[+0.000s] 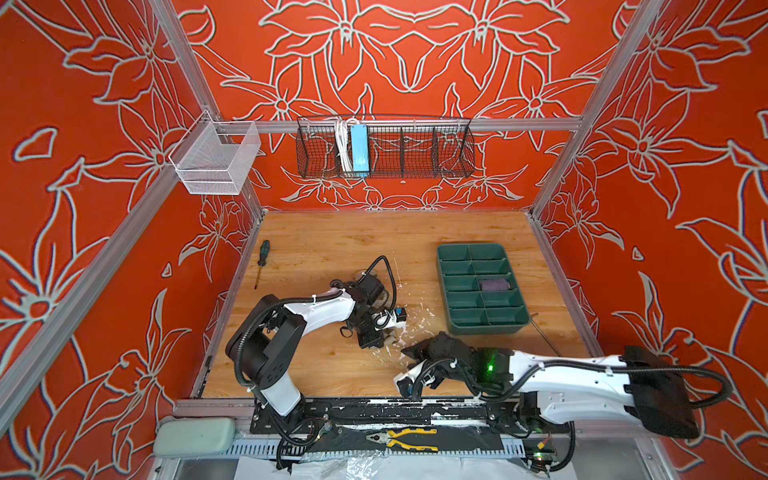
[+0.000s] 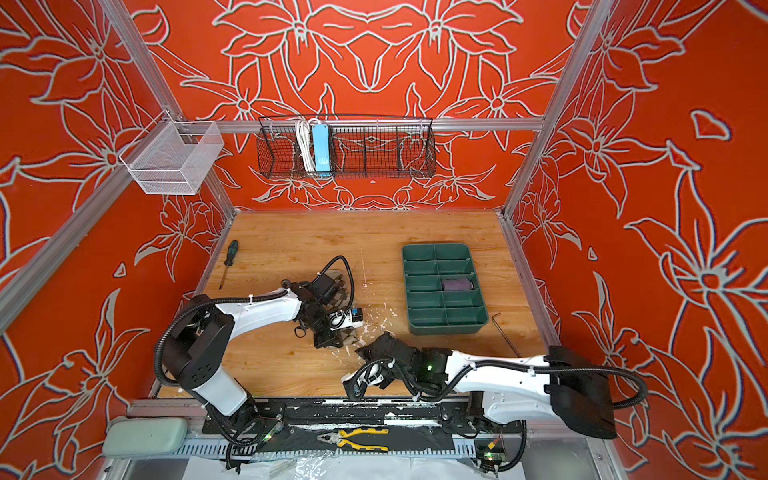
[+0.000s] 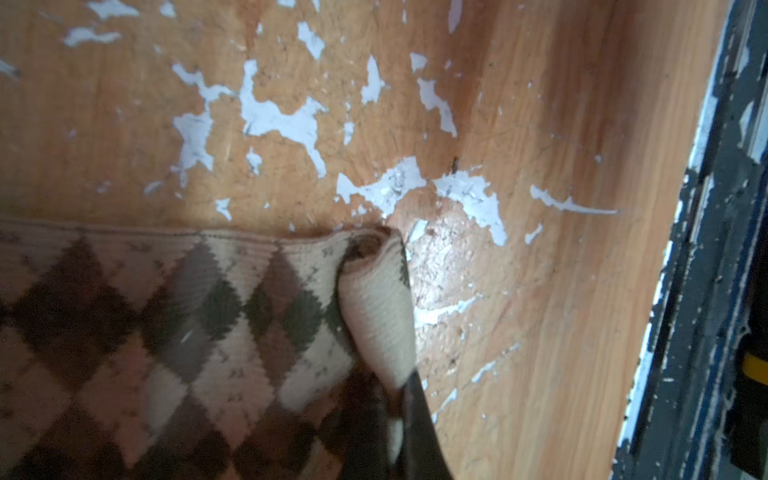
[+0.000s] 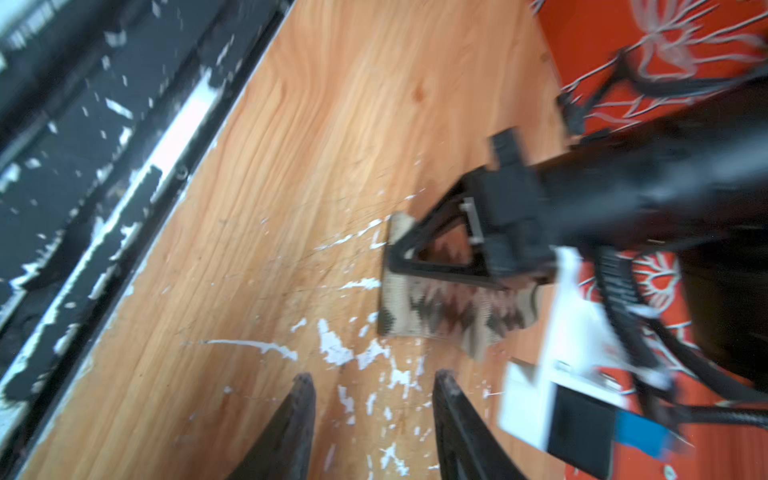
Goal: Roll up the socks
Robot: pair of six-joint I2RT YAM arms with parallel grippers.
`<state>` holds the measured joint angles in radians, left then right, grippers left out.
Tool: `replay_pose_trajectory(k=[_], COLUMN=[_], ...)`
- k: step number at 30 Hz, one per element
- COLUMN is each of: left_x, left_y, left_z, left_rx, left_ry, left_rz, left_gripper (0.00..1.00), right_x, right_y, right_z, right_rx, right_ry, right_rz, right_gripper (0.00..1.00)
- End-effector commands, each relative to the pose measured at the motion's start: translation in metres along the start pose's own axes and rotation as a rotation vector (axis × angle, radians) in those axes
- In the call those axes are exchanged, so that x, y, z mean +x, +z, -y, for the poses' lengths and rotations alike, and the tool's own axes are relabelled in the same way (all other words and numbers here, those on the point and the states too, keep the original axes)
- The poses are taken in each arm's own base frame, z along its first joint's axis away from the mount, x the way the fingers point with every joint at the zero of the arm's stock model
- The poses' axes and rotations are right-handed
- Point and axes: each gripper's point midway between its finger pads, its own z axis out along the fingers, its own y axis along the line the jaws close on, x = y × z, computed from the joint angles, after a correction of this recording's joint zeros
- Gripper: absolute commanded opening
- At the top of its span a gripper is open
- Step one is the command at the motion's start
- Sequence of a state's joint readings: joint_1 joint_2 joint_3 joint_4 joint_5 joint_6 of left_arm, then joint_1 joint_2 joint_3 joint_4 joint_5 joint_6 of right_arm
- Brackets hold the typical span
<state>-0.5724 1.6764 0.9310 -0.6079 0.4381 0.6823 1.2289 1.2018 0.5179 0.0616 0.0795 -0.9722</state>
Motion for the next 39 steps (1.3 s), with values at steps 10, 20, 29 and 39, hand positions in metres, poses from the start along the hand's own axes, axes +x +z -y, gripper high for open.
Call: replay_pose_trajectory(k=[10, 20, 29, 39], left_x=[0.009, 0.007, -0.004, -0.032], left_y=[0.005, 0.004, -0.012, -0.104], left_z=[-0.001, -0.002, -0.010, -0.031], left_rx=[0.024, 0.015, -0.065, -0.500], left_ry=[-0.065, -0.057, -0.041, 0.003], left_rz=[-0.047, -0.045, 0.000, 0.265], left_gripper=[0.01, 0.01, 0.07, 0.28], right_x=[0.020, 0.054, 0.066, 0.059], right_y=[0.077, 0.103, 0.099, 0.070], right_z=[0.028, 0.007, -0.028, -0.049], right_rx=[0.152, 0.063, -0.144, -0.433], right_ry=[0.028, 0.081, 0.095, 0.252], right_rz=[-0.132, -0.202, -0.256, -0.281], right_gripper=[0.49, 0.36, 0.04, 0.00])
